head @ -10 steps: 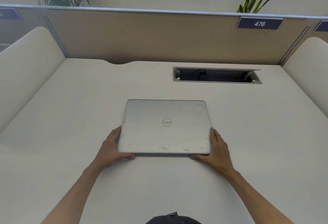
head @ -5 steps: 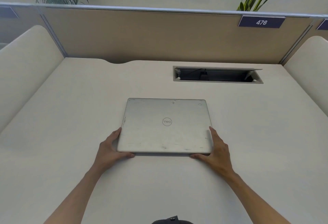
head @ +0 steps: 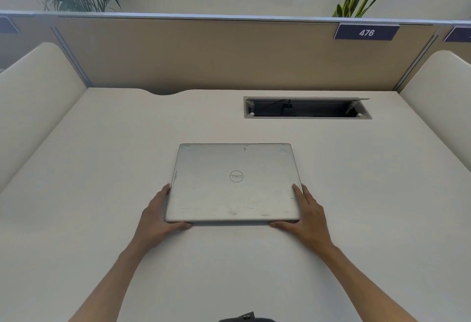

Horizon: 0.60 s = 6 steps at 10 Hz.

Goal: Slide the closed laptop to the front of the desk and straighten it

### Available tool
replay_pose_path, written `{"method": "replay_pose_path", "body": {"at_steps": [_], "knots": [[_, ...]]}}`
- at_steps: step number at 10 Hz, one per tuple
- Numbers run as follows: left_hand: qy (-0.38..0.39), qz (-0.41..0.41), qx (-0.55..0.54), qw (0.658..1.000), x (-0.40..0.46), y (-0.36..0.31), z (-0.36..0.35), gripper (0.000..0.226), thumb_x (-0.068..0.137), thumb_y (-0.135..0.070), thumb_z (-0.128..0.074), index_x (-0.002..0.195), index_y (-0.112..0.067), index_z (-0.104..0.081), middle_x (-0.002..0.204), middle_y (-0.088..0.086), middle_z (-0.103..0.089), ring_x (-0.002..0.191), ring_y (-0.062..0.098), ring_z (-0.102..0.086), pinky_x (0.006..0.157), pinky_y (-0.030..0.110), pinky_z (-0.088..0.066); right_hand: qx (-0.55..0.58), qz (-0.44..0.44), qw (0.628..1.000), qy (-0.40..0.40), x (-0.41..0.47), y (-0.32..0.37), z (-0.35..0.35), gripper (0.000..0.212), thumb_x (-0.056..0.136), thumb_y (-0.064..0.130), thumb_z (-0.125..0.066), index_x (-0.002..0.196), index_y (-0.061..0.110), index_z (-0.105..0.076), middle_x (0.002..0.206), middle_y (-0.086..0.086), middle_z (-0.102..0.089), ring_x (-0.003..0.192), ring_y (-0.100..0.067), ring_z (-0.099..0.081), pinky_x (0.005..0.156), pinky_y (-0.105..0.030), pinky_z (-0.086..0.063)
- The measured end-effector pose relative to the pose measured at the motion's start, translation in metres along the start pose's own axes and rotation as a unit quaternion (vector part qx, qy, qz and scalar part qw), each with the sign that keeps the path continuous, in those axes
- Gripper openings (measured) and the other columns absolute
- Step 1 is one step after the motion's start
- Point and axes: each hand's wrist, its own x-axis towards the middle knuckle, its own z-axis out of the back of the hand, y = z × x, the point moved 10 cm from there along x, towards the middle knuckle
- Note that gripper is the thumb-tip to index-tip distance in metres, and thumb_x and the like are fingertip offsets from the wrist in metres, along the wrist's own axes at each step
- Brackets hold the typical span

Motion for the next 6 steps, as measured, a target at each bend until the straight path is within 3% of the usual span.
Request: {"method": "replay_pose_path", "body": {"at_steps": [2,3,4,5,6], "knots": [[0.019,-0.020,0.015,1.000,-0.002,-0.009,-0.004,0.120,0.045,-0.050,-0.087,0.150,-0.036,-0.031,0.127,-0.045,-0.036,0.119,-0.007,-0.042,0.094,0.014,-0.033,0.006,-0.004,1.000,0.012,0.000,0.001,0.000,0.128,0.049,0.090,-0.064,0.154,0.029,-0.024,0.162,-0.002,-0.023,0.147,-0.019,-0.026,0.116,-0.035,-0.023],[0.023,-0.017,0.026,0.999,-0.003,-0.012,-0.005,0.120,0.046,-0.049,-0.084,0.151,-0.033,-0.029,0.127,-0.042,-0.036,0.118,-0.006,-0.040,0.089,0.008,-0.034,0.006,-0.009,0.999,0.042,0.001,0.004,-0.003,0.131,0.049,0.087,-0.067,0.156,0.028,-0.018,0.164,-0.002,-0.016,0.150,-0.018,-0.019,0.118,-0.036,-0.019],[0.032,-0.010,0.053,0.998,0.001,-0.016,-0.009,0.127,0.043,-0.054,-0.083,0.153,-0.027,-0.026,0.134,-0.025,-0.035,0.121,-0.002,-0.036,0.094,0.012,-0.031,0.007,-0.026,0.998,0.057,0.005,0.007,-0.001,0.131,0.050,0.093,-0.060,0.156,0.030,-0.017,0.165,0.002,-0.012,0.151,-0.016,-0.015,0.119,-0.037,-0.019],[0.043,-0.014,0.071,0.996,0.004,-0.028,-0.010,0.134,0.048,-0.066,-0.085,0.156,-0.026,-0.015,0.153,-0.020,-0.021,0.139,0.002,-0.025,0.113,0.026,-0.023,0.001,-0.023,1.000,0.018,0.013,0.020,0.016,0.117,0.061,0.096,-0.040,0.155,0.028,-0.022,0.165,0.005,-0.013,0.150,-0.013,-0.015,0.116,-0.038,-0.021],[-0.014,-0.021,0.073,0.997,0.023,-0.049,0.011,0.126,0.061,-0.071,-0.076,0.158,-0.025,-0.011,0.166,-0.012,-0.006,0.152,0.009,-0.008,0.122,0.035,-0.012,-0.008,-0.002,0.999,-0.050,0.036,0.041,0.049,0.105,0.075,0.088,-0.036,0.155,0.021,-0.023,0.164,0.000,-0.019,0.150,-0.016,-0.018,0.116,-0.040,-0.023]]}}
